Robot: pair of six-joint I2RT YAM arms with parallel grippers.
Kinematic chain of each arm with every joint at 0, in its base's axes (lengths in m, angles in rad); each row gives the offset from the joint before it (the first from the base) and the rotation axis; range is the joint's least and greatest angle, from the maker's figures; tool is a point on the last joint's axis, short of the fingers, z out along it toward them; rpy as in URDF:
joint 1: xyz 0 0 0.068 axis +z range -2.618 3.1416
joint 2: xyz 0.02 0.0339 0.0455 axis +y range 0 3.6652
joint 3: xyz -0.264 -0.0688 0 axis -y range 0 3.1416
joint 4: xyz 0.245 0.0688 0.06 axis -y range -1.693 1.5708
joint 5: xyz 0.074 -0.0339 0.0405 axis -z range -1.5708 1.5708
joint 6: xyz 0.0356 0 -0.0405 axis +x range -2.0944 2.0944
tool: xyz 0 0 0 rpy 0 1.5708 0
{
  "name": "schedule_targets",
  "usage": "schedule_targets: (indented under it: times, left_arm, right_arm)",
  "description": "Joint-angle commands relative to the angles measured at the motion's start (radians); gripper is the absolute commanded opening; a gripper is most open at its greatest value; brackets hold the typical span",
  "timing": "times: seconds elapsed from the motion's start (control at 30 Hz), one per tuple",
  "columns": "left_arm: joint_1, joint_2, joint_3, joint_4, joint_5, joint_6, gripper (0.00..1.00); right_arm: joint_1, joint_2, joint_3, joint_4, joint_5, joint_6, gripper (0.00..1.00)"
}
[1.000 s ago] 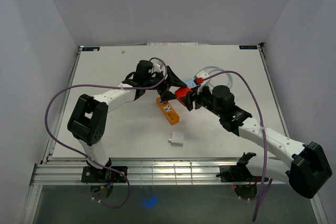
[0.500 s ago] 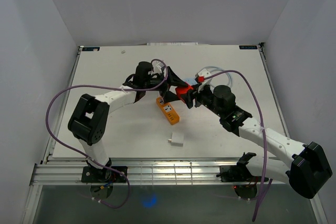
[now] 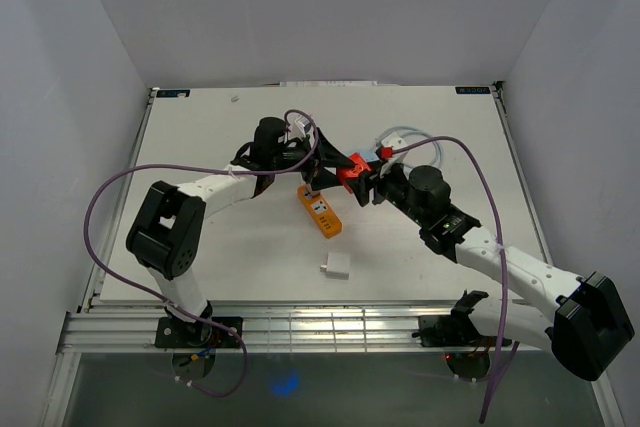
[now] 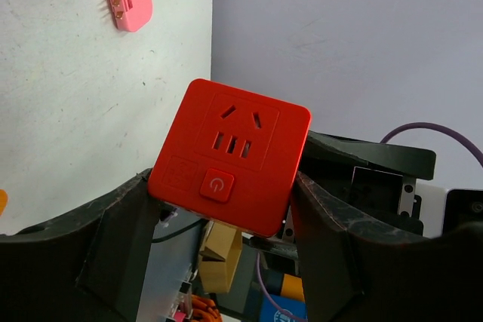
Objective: Insert the plug
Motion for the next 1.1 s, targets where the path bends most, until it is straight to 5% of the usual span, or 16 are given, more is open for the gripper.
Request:
schedule_targets:
  times: [0.0,0.13,0.27,0.57,0.8,1.07]
  left_arm:
    - [-0.015,-0.063,0.024,0.038,0.048,0.082,0.23]
    - [-0.010,-0.073,0.025,-0.012,0.016,0.206,0.17]
    - [-0.009,-0.110,0.027,-0.145,-0.133,0.392,0.13]
    - [-0.009,-0.201,-0.007,-0.302,-0.408,0.604,0.02]
    - [-0.012,-0.262,-0.128,-0.186,-0.507,0.685,0.00]
    - [-0.094,-0.369,-0.223,-0.094,-0.635,0.892,0.00]
  right_arm:
    - [0.007,-0.017,-0.020,0.060,-0.019,-0.005,0.21]
    - [0.006,-0.017,-0.011,0.044,-0.028,-0.002,0.61]
    - [0.000,-0.032,-0.008,0.032,-0.063,0.032,0.79]
    - [-0.032,-0.099,-0.032,0.053,-0.088,0.075,0.82]
    - [-0.103,-0.077,-0.043,0.040,-0.047,0.165,0.81]
    - [-0.178,0.028,-0.036,0.050,-0.166,0.238,0.78]
